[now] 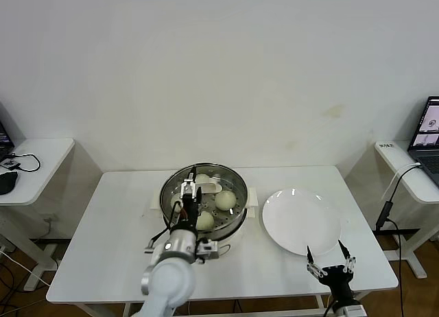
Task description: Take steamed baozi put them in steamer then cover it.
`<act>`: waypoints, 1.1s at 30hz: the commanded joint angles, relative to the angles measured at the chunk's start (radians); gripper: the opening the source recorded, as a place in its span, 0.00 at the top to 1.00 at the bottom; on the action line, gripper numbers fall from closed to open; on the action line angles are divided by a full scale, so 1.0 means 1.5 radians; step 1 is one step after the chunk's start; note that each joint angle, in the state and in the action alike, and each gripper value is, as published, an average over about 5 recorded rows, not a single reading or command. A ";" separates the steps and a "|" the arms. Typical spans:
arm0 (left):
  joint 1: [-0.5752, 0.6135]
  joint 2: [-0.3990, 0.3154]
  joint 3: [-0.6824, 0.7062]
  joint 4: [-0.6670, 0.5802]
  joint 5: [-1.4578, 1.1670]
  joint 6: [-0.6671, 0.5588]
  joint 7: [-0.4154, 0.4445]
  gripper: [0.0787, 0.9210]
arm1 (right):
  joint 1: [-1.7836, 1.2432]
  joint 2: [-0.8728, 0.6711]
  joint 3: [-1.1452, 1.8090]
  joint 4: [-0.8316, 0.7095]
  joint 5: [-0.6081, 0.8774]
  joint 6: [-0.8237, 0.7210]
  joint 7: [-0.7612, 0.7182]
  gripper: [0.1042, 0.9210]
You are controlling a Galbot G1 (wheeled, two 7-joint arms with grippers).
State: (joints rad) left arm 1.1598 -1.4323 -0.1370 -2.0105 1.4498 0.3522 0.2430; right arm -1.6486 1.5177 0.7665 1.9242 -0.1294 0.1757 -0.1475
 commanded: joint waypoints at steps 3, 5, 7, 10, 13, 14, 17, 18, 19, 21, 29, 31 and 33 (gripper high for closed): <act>0.228 0.094 -0.141 -0.181 -0.621 -0.137 -0.256 0.12 | -0.006 -0.007 -0.012 0.007 0.012 -0.002 -0.003 0.12; 0.252 0.110 -0.198 -0.173 -0.797 -0.186 -0.296 0.12 | -0.008 -0.009 -0.019 0.008 0.023 -0.004 -0.005 0.12; 0.275 0.122 -0.248 -0.167 -0.915 -0.212 -0.313 0.12 | -0.013 -0.010 -0.027 0.009 0.030 -0.005 -0.007 0.12; 0.313 0.128 -0.285 -0.159 -1.038 -0.221 -0.332 0.12 | -0.026 -0.012 -0.036 0.017 0.037 -0.006 -0.009 0.12; 0.359 0.123 -0.295 -0.153 -1.117 -0.229 -0.337 0.12 | -0.048 -0.024 -0.043 0.032 0.052 -0.010 -0.013 0.12; 0.375 0.122 -0.295 -0.151 -1.123 -0.238 -0.336 0.12 | -0.056 -0.030 -0.045 0.038 0.060 -0.012 -0.014 0.12; 0.415 0.115 -0.290 -0.138 -1.118 -0.267 -0.334 0.12 | -0.085 -0.061 -0.058 0.057 0.094 -0.022 -0.017 0.12; 0.424 0.112 -0.288 -0.133 -1.112 -0.271 -0.333 0.12 | -0.094 -0.072 -0.062 0.063 0.107 -0.025 -0.017 0.12; 0.432 0.108 -0.286 -0.128 -1.106 -0.274 -0.331 0.12 | -0.104 -0.084 -0.067 0.068 0.121 -0.029 -0.016 0.12; 0.444 0.103 -0.283 -0.120 -1.097 -0.278 -0.325 0.12 | -0.119 -0.099 -0.073 0.076 0.145 -0.037 -0.013 0.12; 0.476 0.092 -0.297 -0.069 -1.110 -0.320 -0.303 0.12 | -0.149 -0.118 -0.090 0.102 0.191 -0.052 -0.001 0.12; 0.483 0.090 -0.297 -0.058 -1.104 -0.335 -0.300 0.12 | -0.151 -0.117 -0.095 0.108 0.190 -0.055 0.000 0.12; 0.489 0.089 -0.296 -0.052 -1.096 -0.346 -0.298 0.12 | -0.154 -0.116 -0.100 0.115 0.190 -0.059 0.001 0.12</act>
State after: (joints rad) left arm 1.7903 -1.2973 -0.5402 -2.1494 -0.0402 -0.0602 -0.1939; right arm -1.8219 1.3865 0.6505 2.0469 0.0786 0.1125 -0.1539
